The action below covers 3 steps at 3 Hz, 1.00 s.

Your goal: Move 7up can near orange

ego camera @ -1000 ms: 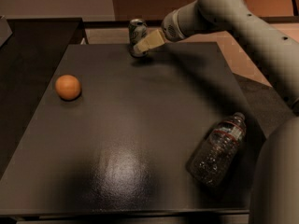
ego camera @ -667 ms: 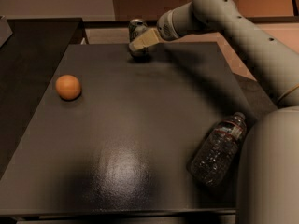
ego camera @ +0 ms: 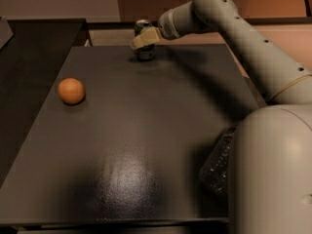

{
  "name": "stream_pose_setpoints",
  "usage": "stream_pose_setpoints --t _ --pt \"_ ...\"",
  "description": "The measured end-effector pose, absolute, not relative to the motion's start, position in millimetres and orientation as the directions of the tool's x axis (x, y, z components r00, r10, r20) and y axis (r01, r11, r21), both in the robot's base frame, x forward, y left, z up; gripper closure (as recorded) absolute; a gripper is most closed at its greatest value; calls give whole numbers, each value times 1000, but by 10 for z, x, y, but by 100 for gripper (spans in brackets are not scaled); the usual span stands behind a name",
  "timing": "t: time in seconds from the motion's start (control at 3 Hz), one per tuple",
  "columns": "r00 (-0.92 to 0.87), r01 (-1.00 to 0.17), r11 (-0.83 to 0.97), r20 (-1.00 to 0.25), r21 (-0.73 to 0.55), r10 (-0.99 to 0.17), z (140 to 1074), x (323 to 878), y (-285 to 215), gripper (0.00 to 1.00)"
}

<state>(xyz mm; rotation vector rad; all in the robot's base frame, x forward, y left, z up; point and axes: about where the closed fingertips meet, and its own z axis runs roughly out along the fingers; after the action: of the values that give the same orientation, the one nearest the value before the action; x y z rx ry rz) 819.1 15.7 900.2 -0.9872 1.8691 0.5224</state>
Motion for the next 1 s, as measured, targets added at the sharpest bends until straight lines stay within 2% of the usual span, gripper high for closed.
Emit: stream_pose_setpoints --t 0.33,1.0 --pt "-251 -820 572 -877 -32 -409 9006 8203 211 18" --pt "-256 -836 549 -873 -16 -415 9038 8061 188 65"
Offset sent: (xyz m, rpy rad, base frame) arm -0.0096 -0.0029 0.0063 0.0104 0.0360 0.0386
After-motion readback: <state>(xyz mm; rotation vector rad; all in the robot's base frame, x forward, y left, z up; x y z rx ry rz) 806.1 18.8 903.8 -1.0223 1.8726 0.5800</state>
